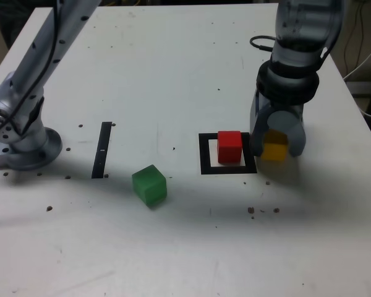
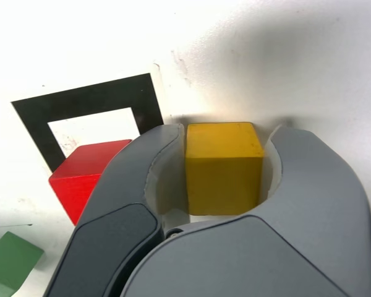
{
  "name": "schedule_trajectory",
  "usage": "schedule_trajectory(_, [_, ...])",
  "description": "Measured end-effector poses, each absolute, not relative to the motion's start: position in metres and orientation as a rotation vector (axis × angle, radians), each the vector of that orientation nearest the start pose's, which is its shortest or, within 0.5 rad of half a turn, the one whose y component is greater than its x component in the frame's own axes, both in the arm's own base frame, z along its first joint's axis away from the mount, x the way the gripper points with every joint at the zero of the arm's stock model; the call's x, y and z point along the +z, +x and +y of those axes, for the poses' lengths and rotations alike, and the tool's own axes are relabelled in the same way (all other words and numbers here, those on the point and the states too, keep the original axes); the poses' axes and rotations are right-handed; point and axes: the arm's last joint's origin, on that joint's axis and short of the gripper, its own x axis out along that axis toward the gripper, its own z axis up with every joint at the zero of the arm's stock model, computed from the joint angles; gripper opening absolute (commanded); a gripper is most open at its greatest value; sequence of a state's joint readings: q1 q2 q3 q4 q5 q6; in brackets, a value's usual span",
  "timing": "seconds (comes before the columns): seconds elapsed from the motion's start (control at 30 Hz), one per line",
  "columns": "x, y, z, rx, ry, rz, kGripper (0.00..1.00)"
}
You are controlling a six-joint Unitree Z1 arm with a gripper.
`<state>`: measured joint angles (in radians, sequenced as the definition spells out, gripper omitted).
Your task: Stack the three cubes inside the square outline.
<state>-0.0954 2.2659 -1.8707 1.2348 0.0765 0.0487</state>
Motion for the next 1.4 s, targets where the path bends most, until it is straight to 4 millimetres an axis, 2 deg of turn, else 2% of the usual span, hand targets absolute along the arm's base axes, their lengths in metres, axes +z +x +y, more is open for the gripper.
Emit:
schedule_trajectory(0.23, [0.232, 0.434, -0.038, -0.054, 0.179, 1.643, 0.29])
schedule_trajectory(0.4, [0.27, 0.412, -0.035, -0.05, 0.188, 1.64, 0.29])
schedule_trajectory(0.6, [0.286, 0.394, -0.033, -0.056, 0.21, 1.657, 0.29])
schedule_trajectory(0.97, [0.277, 0.381, -0.032, -0.066, 0.209, 1.709, 0.29])
schedule_trajectory(1.4, [0.277, 0.368, -0.024, -0.072, 0.164, 1.715, 0.3])
